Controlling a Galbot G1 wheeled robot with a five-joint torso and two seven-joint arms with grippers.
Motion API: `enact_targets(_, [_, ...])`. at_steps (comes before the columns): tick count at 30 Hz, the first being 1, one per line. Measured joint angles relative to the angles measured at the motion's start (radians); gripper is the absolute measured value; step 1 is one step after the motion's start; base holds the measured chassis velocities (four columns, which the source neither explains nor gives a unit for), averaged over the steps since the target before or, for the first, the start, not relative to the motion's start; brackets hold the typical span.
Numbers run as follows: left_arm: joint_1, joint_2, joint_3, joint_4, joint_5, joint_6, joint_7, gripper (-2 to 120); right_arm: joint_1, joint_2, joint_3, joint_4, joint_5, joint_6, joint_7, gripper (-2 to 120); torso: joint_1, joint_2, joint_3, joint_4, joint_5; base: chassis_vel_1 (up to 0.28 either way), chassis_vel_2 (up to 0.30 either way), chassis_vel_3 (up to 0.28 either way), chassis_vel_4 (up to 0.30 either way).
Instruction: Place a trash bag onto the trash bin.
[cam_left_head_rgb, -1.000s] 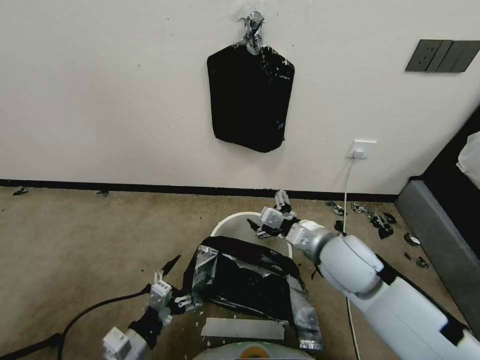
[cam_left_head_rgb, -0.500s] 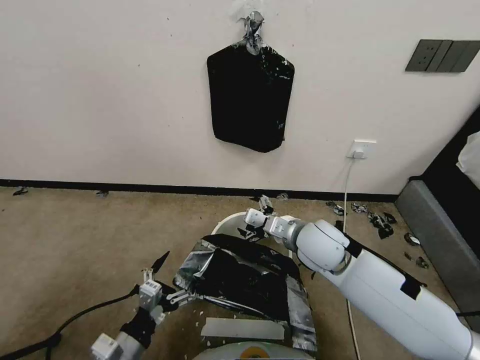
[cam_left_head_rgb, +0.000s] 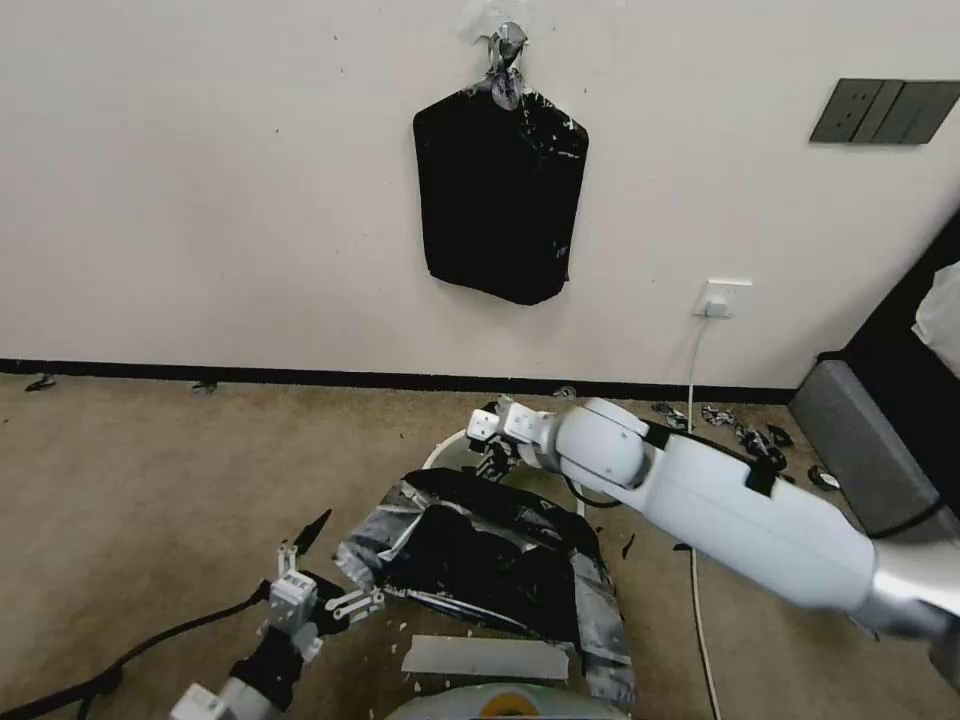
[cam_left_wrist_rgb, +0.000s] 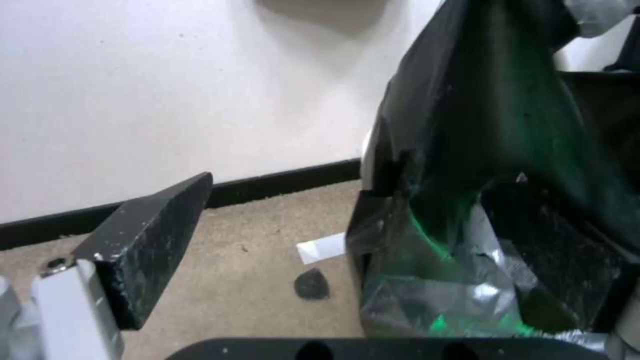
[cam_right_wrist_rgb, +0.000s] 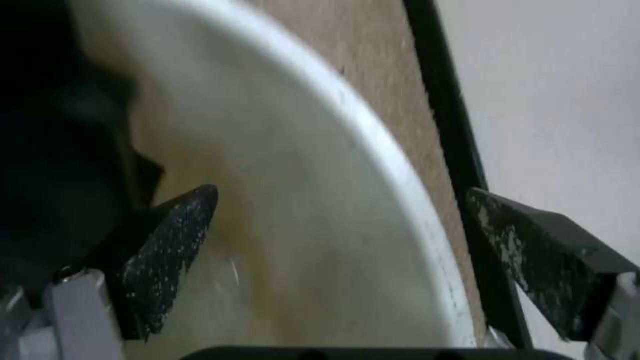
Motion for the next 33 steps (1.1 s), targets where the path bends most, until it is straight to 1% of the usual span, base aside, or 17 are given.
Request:
enact_targets(6, [0.015, 0.000, -0.016, -0.002, -0.001, -0.011, 0.008, 100, 0.056, 0.015, -0.042, -0.071, 0.010, 0.000, -0.016, 100, 0.000, 0.000, 0.000, -0.0002, -0.0002, 0.000, 0.000, 0.000, 0.000])
enact_targets(8, [0.020, 0.000, -0.027, 0.001, -0.002, -0.020, 0.017, 100, 0.069, 0.029, -0.047, -0.101, 0.041, 0.000, -0.018, 100, 0.000, 0.000, 0.000, -0.0001, 0.0001, 0.000, 0.000, 0.000, 0.000])
enact_targets(14, [0.023, 0.006, -0.046, -0.001, -0.006, -0.025, 0.023, 100, 0.089, 0.032, -0.067, -0.133, 0.094, 0.001, -0.026, 100, 0.000, 0.000, 0.000, -0.0002, 0.0001, 0.000, 0.000, 0.000, 0.000])
enact_targets(17, [0.030, 0.003, -0.056, -0.002, -0.010, -0.038, 0.026, 100, 0.096, 0.015, -0.078, -0.140, 0.108, 0.003, -0.034, 88, 0.000, 0.000, 0.000, -0.0002, 0.0001, 0.000, 0.000, 0.000, 0.000])
enact_targets(18, [0.030, 0.003, -0.056, -0.002, -0.010, -0.038, 0.026, 100, 0.096, 0.015, -0.078, -0.140, 0.108, 0.003, -0.034, 88, 0.000, 0.000, 0.000, -0.0002, 0.0001, 0.000, 0.000, 0.000, 0.000])
enact_targets(20, [0.036, 0.000, -0.063, -0.003, -0.017, -0.048, 0.029, 100, 0.096, 0.006, -0.078, -0.140, 0.115, 0.003, -0.037, 80, 0.000, 0.000, 0.000, -0.0002, 0.0000, 0.000, 0.000, 0.000, 0.000])
enact_targets(21, [0.040, 0.000, -0.069, -0.005, -0.023, -0.054, 0.030, 100, 0.096, 0.002, -0.078, -0.137, 0.120, 0.003, -0.038, 73, 0.000, 0.000, 0.000, -0.0002, 0.0000, 0.000, 0.000, 0.000, 0.000])
enact_targets(23, [0.042, -0.001, -0.071, -0.005, -0.025, -0.056, 0.030, 100, 0.096, 0.001, -0.078, -0.136, 0.121, 0.003, -0.038, 71, 0.000, 0.000, 0.000, -0.0002, 0.0001, 0.000, 0.000, 0.000, 0.000])
enact_targets(24, [0.043, -0.001, -0.072, -0.006, -0.026, -0.057, 0.030, 100, 0.096, 0.000, -0.078, -0.136, 0.123, 0.003, -0.038, 68, 0.000, 0.000, 0.000, -0.0002, 0.0001, 0.000, 0.000, 0.000, 0.000])
enact_targets(25, [0.049, -0.001, -0.079, -0.010, -0.031, -0.063, 0.032, 100, 0.097, -0.003, -0.078, -0.134, 0.127, 0.004, -0.038, 61, 0.000, 0.000, 0.000, -0.0002, 0.0001, 0.000, 0.000, 0.000, 0.000])
enact_targets(26, [0.049, -0.001, -0.079, -0.010, -0.031, -0.063, 0.032, 100, 0.097, -0.003, -0.078, -0.134, 0.127, 0.004, -0.038, 61, 0.000, 0.000, 0.000, -0.0002, 0.0001, 0.000, 0.000, 0.000, 0.000])
enact_targets(27, [0.050, -0.001, -0.081, -0.011, -0.033, -0.065, 0.032, 100, 0.099, -0.003, -0.078, -0.134, 0.128, 0.004, -0.038, 58, 0.000, 0.000, 0.000, -0.0002, 0.0001, 0.000, 0.000, 0.000, 0.000])
enact_targets(28, [0.054, -0.002, -0.085, -0.011, -0.039, -0.071, 0.034, 100, 0.103, -0.003, -0.080, -0.137, 0.132, 0.004, -0.039, 48, 0.000, 0.000, 0.000, -0.0001, 0.0001, 0.000, 0.000, 0.000, 0.000])
enact_targets(29, [0.055, -0.002, -0.087, -0.011, -0.041, -0.073, 0.035, 100, 0.104, -0.003, -0.081, -0.138, 0.134, 0.004, -0.039, 44, 0.000, 0.000, 0.000, -0.0001, 0.0001, 0.000, 0.000, 0.000, 0.000])
enact_targets(30, [0.055, -0.002, -0.087, -0.011, -0.041, -0.073, 0.035, 100, 0.104, -0.003, -0.081, -0.138, 0.134, 0.004, -0.039, 44, 0.000, 0.000, 0.000, -0.0001, 0.0001, 0.000, 0.000, 0.000, 0.000])
enact_targets(31, [0.056, -0.002, -0.088, -0.011, -0.044, -0.075, 0.036, 100, 0.105, -0.004, -0.081, -0.138, 0.136, 0.004, -0.039, 39, 0.000, 0.000, 0.000, -0.0002, 0.0001, 0.000, 0.000, 0.000, 0.000])
enact_targets(33, [0.057, -0.002, -0.092, -0.011, -0.052, -0.080, 0.038, 100, 0.105, -0.006, -0.082, -0.139, 0.142, 0.005, -0.040, 30, 0.000, 0.000, 0.000, -0.0002, 0.0000, 0.000, 0.000, 0.000, 0.000])
